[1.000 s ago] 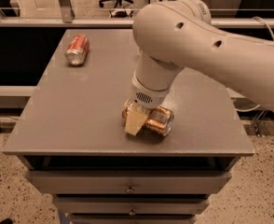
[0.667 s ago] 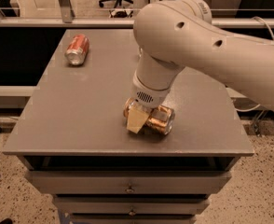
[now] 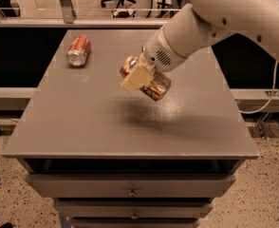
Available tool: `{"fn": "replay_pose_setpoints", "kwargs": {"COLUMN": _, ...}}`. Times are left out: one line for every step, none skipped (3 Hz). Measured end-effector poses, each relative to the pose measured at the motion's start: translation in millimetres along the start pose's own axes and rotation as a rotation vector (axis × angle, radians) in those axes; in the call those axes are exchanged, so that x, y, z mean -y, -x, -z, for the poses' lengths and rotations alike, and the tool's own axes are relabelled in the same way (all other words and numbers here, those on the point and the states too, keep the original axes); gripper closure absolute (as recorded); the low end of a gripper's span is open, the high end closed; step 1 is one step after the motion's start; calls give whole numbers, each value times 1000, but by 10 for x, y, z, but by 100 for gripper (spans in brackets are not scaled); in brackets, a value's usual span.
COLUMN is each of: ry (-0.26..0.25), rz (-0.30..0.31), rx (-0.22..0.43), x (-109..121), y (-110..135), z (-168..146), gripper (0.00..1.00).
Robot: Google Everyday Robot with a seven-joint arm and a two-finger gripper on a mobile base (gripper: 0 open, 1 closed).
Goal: Pick orange can
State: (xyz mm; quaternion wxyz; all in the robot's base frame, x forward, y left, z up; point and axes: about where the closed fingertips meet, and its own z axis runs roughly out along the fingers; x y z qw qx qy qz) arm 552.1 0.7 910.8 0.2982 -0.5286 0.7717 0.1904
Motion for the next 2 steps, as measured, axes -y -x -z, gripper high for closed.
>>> {"fn": "replay_pose_setpoints", "kwargs": {"ry": 109, "rz": -14, "rx": 336, "x": 195, "y": 297, "z": 32, "gripper": 100}}
{"fn": "replay_pose_setpoints", "kwargs": {"ry": 137, "rz": -26, "rx": 339, "x": 100, "y": 359, "z": -4, "gripper": 100}}
